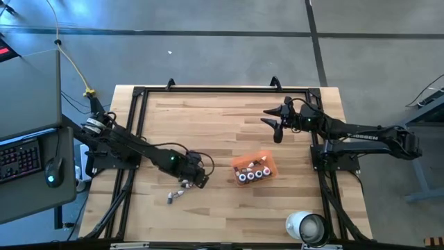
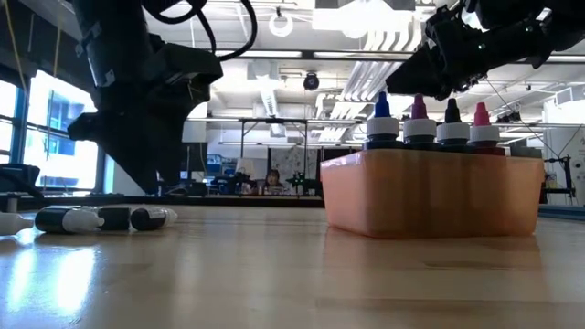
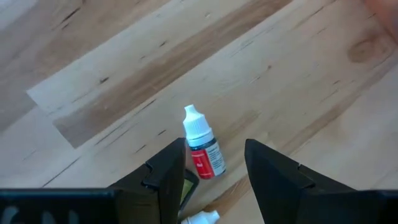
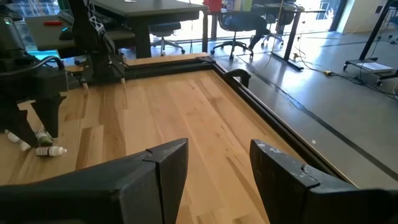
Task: Pick & Place food coloring
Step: Put the small red food coloring bottle into the orange bin
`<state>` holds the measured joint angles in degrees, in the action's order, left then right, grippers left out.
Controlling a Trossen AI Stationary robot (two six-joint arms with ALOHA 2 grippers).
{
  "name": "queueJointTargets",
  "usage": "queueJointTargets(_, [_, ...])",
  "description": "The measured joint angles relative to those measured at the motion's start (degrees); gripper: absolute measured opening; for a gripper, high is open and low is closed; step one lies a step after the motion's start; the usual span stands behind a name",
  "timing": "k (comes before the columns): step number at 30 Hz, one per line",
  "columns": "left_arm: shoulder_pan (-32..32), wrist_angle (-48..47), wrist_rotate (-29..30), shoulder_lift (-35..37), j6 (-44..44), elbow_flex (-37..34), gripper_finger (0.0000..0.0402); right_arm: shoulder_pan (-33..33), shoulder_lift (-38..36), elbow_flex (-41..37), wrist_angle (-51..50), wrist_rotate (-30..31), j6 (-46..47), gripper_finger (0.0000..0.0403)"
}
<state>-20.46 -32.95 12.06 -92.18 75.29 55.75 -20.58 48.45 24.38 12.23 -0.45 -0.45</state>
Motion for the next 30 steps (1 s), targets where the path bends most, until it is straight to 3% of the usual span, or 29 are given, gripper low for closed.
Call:
queueJointTargets(11, [-0.1, 1.3, -5.3, -5.1, 1.5, 0.1, 0.0165, 0.0, 0.0, 0.0, 0.1, 0.0, 0.0, 0.0167])
queueJointTargets(30, [-0.2, 2.0, -2.3, -6.6, 1.6, 0.2, 0.016, 0.0, 0.7, 0.0, 0.5, 0.0, 0.0, 0.0167])
